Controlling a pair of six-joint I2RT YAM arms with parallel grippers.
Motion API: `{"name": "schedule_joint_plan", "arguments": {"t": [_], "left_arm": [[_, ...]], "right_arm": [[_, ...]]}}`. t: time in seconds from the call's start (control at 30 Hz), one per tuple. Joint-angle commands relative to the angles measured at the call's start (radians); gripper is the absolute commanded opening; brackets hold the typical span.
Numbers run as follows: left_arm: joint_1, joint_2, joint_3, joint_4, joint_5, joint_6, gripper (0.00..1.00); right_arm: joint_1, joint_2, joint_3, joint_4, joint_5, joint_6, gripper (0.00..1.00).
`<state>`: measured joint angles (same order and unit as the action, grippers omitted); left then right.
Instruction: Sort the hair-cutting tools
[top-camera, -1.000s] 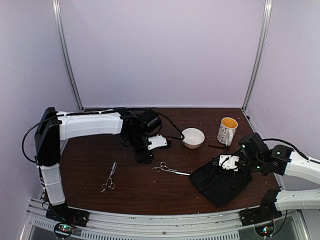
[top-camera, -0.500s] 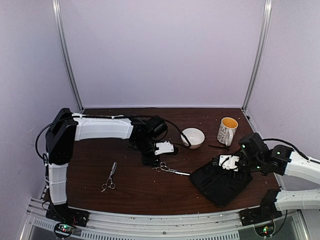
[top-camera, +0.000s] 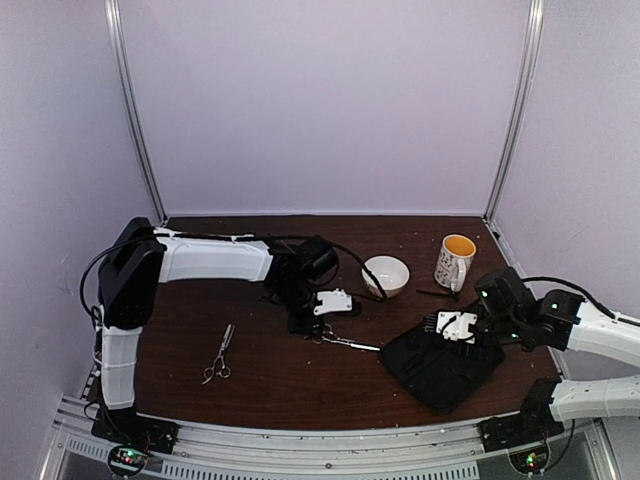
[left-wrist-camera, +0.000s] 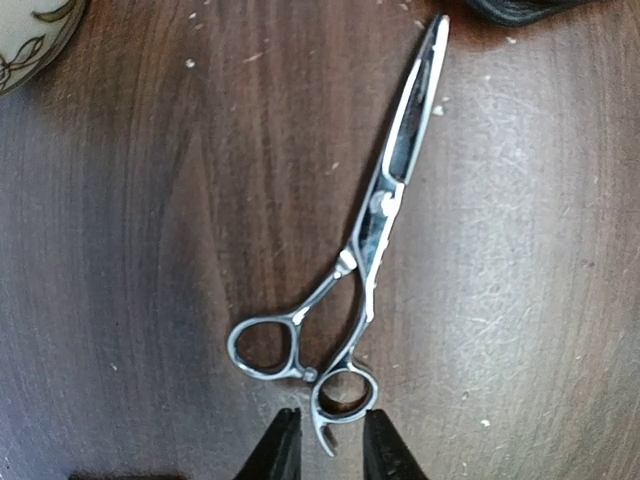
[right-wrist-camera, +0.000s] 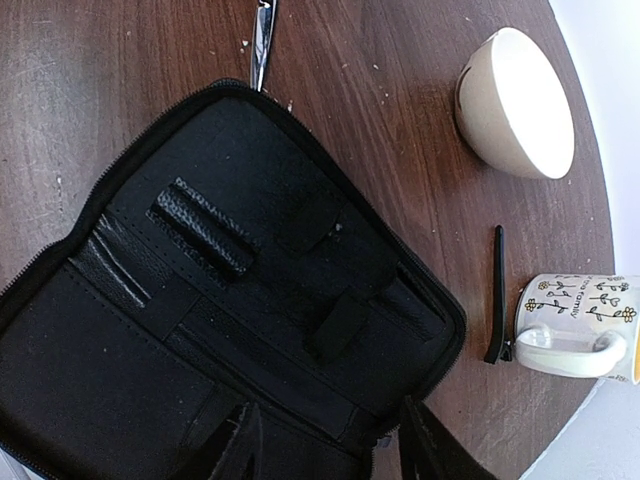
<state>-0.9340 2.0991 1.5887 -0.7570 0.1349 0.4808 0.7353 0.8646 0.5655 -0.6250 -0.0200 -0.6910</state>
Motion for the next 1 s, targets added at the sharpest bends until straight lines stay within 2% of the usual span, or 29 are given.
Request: {"name": "schedule_joint_plan", "arguments": {"t": [0.0, 0.3, 0.5, 0.73, 0.97], "left_arm": [[-0.019, 0.016, 0.019, -0.005, 0.038, 0.022, 0.24], [-0.022, 0.027, 0.0, -0.005, 0.024, 0.022, 0.17], [-0.023, 0.049, -0.002, -0.004, -0.018, 0.022, 0.25], [-0.024, 0.028, 0.012, 0.043, -0.041, 0.01, 0.24], [-0.023, 0.077, 0.113, 0.031, -0.03, 0.022, 0.24]], "right_arm": [[0.007, -0.004, 0.001, 0.003, 0.022, 0.008, 0.48], [0.01, -0.011, 0.004, -0.005, 0.012, 0.007, 0.48], [0.01, -0.014, -0.001, -0.002, 0.013, 0.003, 0.48], [0.012, -0.012, -0.003, 0.0, 0.015, 0.003, 0.48], [0.015, -0.007, -0.003, 0.001, 0.018, 0.002, 0.48]]}}
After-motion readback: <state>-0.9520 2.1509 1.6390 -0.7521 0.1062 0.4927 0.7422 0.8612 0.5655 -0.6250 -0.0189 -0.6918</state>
